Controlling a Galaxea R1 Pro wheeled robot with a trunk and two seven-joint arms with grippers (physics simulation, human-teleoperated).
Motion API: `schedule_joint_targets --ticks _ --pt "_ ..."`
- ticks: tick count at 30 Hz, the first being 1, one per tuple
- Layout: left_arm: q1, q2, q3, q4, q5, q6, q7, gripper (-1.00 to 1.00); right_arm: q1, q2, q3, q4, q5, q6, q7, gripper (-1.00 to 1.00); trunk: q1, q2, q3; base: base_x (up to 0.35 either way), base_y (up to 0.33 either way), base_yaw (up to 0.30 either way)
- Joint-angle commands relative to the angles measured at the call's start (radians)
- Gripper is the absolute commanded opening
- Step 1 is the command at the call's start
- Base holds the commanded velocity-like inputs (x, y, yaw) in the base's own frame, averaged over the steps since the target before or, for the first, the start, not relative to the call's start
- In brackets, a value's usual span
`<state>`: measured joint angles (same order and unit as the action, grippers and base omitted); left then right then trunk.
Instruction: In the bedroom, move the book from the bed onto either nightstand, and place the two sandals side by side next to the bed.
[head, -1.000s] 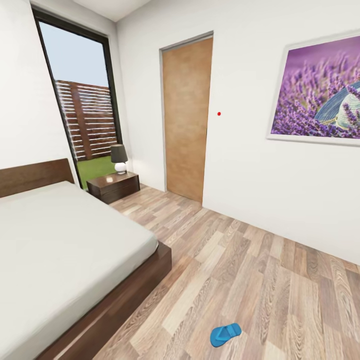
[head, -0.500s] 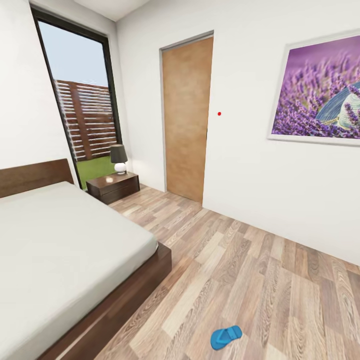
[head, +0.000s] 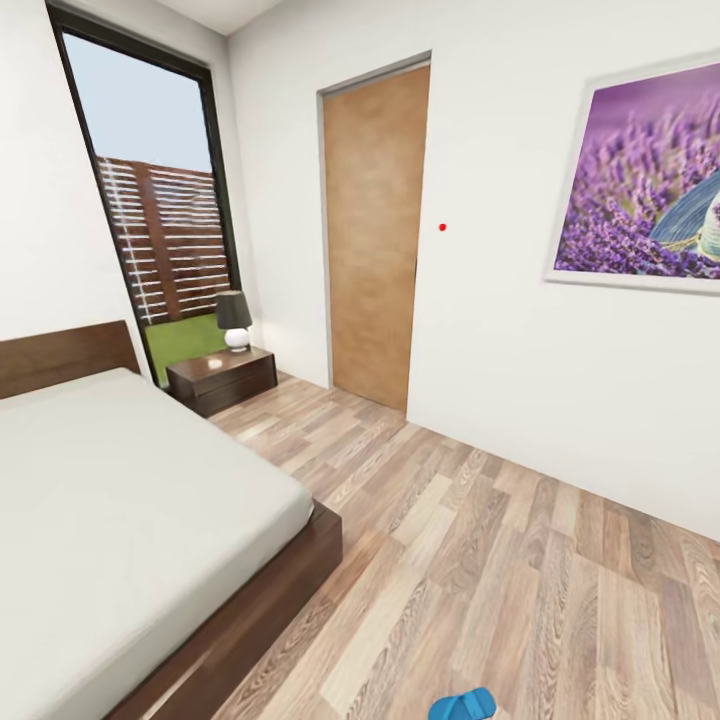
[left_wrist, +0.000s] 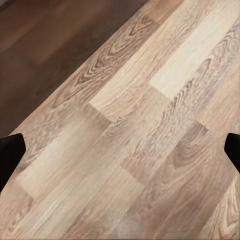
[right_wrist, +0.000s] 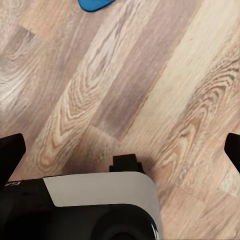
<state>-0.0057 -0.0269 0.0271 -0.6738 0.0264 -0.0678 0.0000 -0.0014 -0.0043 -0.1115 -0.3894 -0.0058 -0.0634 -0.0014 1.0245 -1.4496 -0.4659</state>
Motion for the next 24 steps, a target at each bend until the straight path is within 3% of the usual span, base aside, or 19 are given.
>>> schedule_joint_targets --ticks 1,14,24 --pt "0.0 -0.001 0.002 0.0 0.003 -0.003 0.0 1.0 0.0 0.0 -0.002 0.0 -0.001 -0.003 0.0 1.0 0.0 0.0 -0.001 0.268 0.0 0.0" --pt "0.0 -0.001 0.002 0.0 0.003 -0.003 0.0 1.0 0.0 0.0 -0.002 0.0 0.0 -0.003 0.0 1.0 0.0 0.0 -0.001 0.088 0.0 0.01" --pt "0.0 -0.001 0.002 0.0 0.003 -0.003 0.0 1.0 0.0 0.0 -0.002 0.0 0.0 -0.003 0.0 1.0 0.0 0.0 -0.001 0.003 0.0 0.209"
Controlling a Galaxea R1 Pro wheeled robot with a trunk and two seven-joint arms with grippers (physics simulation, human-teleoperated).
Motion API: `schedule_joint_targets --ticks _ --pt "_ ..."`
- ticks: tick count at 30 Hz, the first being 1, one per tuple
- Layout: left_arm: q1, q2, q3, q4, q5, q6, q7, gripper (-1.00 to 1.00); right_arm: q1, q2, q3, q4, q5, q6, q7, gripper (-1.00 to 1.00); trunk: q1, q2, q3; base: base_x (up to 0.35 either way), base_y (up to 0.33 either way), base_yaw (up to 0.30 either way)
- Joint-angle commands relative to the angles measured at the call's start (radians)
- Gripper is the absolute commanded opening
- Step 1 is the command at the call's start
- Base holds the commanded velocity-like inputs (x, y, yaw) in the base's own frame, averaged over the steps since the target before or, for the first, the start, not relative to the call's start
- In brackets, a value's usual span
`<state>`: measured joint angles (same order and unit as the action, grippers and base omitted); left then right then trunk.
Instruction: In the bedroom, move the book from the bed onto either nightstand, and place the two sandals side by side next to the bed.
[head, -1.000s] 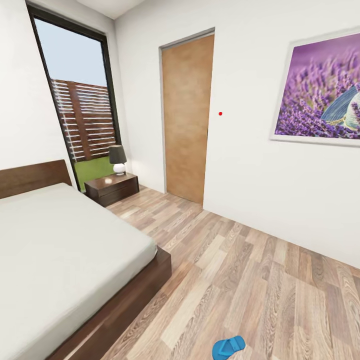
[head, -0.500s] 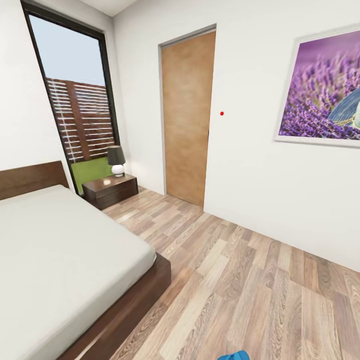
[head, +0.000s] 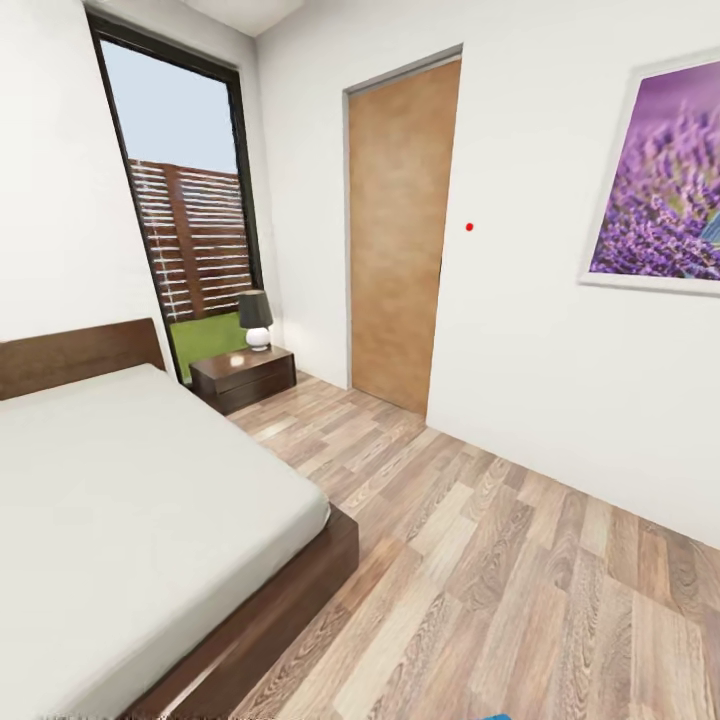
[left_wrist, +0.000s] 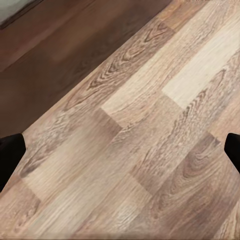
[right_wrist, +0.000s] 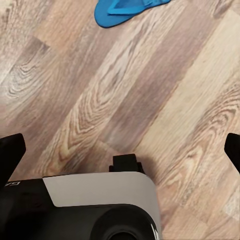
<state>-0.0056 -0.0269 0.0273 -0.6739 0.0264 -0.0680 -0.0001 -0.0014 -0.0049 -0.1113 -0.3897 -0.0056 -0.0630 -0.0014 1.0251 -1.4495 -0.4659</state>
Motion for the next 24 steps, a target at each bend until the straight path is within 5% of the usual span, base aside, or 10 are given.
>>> schedule_joint_targets --ticks 1,24 --pt "-0.001 -0.001 0.002 0.0 0.003 -0.003 0.0 1.0 0.0 0.0 -0.002 0.0 -0.001 -0.003 0.0 1.0 0.0 0.0 -0.001 0.0 0.0 0.276" --pt "-0.001 -0.001 0.002 0.0 0.003 -0.003 0.0 1.0 0.0 0.001 -0.002 0.0 -0.001 -0.003 0.0 1.0 0.0 0.0 -0.001 0.0 0.0 0.274"
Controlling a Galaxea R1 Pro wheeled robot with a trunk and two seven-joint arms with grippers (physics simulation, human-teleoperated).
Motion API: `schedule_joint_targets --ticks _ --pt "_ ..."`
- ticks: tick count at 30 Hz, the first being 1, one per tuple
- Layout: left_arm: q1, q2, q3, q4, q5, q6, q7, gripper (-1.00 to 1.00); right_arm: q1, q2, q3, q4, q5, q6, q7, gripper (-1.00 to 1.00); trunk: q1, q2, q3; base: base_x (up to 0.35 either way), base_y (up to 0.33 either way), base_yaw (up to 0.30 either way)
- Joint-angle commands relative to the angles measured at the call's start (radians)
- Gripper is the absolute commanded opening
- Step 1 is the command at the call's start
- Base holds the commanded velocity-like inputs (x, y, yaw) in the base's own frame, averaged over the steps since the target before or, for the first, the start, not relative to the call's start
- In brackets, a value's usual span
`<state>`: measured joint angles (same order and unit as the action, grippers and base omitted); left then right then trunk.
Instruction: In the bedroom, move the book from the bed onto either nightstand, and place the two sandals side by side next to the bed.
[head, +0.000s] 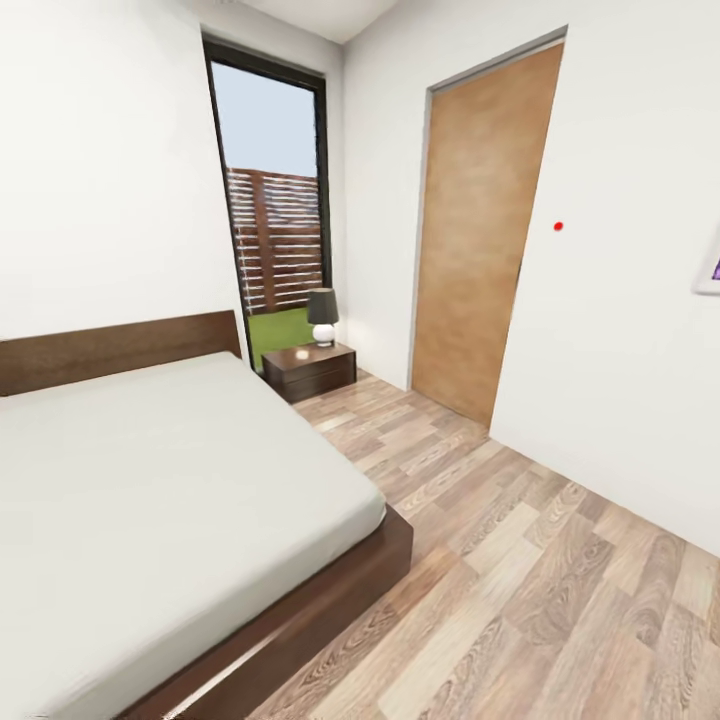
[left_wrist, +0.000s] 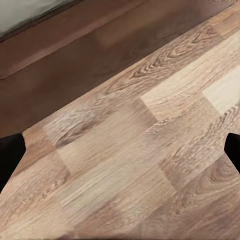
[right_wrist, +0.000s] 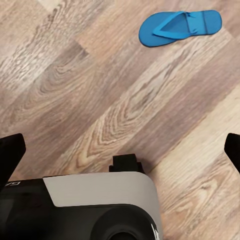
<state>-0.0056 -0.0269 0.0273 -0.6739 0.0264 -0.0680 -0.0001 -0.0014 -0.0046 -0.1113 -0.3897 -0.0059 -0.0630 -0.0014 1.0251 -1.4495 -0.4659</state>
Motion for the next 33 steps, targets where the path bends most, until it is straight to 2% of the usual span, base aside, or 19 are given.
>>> schedule_joint_targets --ticks 1,33 --pt "-0.001 -0.001 0.002 0.0 0.003 -0.003 0.0 1.0 0.0 0.0 -0.002 0.0 -0.001 -0.003 0.0 1.0 0.0 0.0 -0.001 0.0 0.0 0.272" --pt "-0.001 -0.001 0.002 0.0 0.003 -0.003 -0.001 1.0 0.0 0.001 -0.002 0.0 -0.002 -0.003 0.0 1.0 0.0 0.0 -0.001 0.0 0.0 0.272"
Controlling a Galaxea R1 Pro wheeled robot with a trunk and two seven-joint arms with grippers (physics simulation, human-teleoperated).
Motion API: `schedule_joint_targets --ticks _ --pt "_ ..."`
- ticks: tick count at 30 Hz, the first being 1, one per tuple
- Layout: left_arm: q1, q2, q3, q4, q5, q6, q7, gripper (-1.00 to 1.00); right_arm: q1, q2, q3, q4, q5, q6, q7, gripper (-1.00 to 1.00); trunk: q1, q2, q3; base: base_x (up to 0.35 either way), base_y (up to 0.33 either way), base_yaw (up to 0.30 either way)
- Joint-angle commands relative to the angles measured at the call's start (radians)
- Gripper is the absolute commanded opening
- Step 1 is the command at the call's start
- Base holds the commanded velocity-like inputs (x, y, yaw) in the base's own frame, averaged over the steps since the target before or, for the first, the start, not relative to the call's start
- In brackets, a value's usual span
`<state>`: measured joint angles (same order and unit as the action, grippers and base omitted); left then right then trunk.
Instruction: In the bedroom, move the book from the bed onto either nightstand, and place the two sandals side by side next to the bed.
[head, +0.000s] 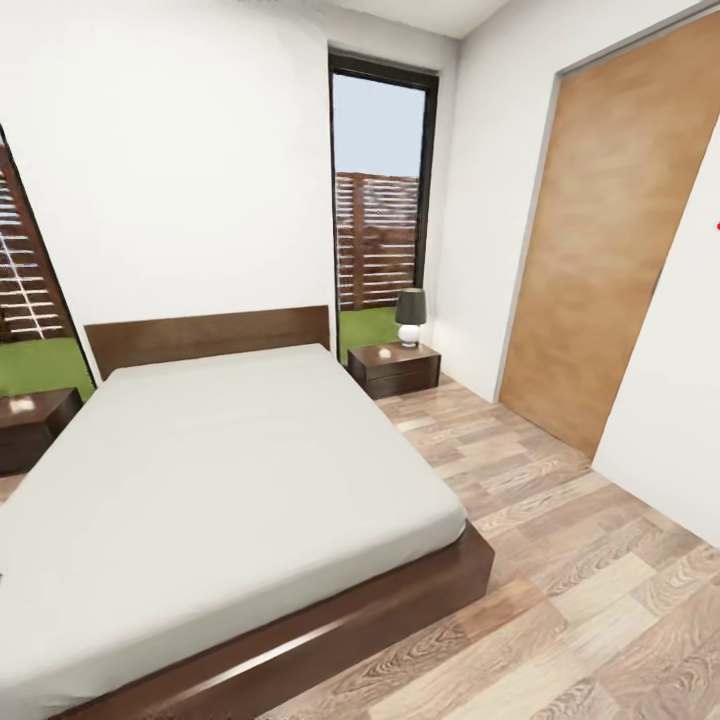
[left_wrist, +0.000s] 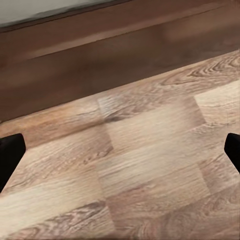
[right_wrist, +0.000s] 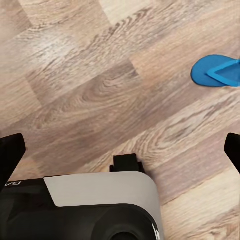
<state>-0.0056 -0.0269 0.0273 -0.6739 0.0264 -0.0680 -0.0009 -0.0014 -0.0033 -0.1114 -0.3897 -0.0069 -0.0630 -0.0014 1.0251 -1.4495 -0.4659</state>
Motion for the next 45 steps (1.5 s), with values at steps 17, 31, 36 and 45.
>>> schedule_joint_targets --ticks 17,31,36,45 --pt "-0.001 -0.001 0.002 0.0 0.003 -0.003 0.0 1.0 0.0 0.0 -0.002 0.0 0.0 -0.003 0.0 1.0 0.0 -0.001 -0.001 0.0 0.0 0.272" --pt "-0.001 -0.001 0.002 0.0 0.002 -0.003 0.0 1.0 0.0 0.0 -0.002 0.0 0.0 -0.003 0.0 1.0 0.0 -0.001 -0.001 0.0 0.0 0.271" --pt "-0.001 -0.001 0.002 0.0 0.002 -0.003 0.0 1.0 0.0 0.0 -0.002 0.0 0.001 -0.003 0.0 1.0 0.0 -0.001 -0.001 0.0 0.0 0.271" --pt "-0.001 -0.001 0.002 0.0 0.002 -0.003 0.0 1.0 0.0 0.0 -0.002 0.0 0.0 -0.003 0.0 1.0 0.0 -0.001 -0.001 0.0 0.0 0.271"
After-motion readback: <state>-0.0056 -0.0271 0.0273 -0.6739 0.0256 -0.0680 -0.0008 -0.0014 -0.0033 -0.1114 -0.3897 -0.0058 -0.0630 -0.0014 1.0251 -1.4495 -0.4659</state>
